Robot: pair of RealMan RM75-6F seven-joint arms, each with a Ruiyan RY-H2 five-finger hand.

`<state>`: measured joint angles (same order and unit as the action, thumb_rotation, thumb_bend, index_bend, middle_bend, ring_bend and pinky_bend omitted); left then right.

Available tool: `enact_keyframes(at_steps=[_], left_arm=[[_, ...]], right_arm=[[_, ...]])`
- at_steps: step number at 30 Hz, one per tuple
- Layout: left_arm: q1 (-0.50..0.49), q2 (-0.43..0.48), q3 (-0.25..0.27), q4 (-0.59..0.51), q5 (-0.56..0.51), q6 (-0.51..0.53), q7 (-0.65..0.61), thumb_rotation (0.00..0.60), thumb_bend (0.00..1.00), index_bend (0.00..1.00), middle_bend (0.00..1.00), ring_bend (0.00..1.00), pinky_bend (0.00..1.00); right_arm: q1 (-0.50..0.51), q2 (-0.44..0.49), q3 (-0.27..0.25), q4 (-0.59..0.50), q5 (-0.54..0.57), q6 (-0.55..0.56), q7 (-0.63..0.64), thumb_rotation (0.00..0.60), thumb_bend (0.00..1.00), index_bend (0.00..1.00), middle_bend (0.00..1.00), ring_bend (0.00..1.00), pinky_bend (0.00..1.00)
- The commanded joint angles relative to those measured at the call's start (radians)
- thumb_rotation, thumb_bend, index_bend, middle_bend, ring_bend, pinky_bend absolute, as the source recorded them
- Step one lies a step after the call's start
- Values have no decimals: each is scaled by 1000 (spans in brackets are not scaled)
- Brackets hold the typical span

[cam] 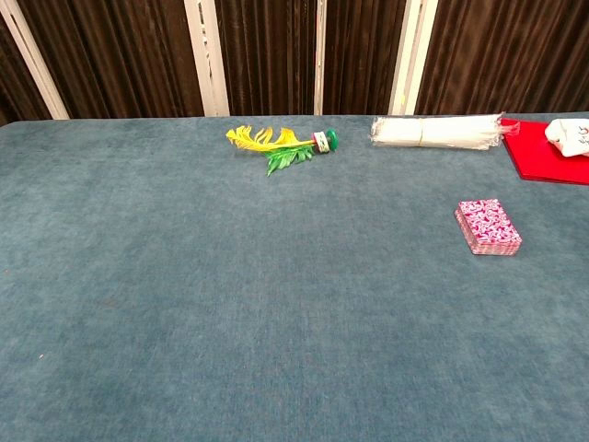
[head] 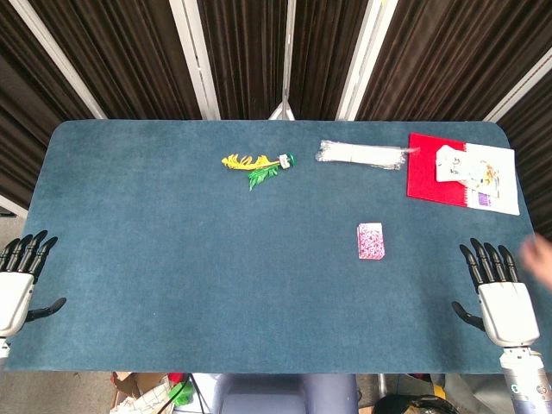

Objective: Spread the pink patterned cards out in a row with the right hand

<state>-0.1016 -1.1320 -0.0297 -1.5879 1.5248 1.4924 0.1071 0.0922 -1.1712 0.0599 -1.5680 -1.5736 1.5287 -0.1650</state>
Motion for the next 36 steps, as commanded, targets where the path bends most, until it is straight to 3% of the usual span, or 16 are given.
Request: enact_keyframes(at_steps=[1,17,26,36], left_arm=[[0,0,0,0,0,0,0,600,0,0,0,0,0],[-3,1,2,0,1,-9,-6,600,0,0,0,0,0],[-7,5,-1,-4,2,-11,-17,600,0,0,0,0,0],[-13,14,-2,-10,-7,-26,-40,600,0,0,0,0,0]], right_arm=[[0,0,0,1,0,0,0,600,211,0,0,0,0],[22,8,21,-50,31,-36,45,600,211,0,0,0,0],[130,51,87,-159,185,-230,-28,600,211,0,0,0,0],[315,-15,157,-204,437,-461,-227,600,211,0,0,0,0]])
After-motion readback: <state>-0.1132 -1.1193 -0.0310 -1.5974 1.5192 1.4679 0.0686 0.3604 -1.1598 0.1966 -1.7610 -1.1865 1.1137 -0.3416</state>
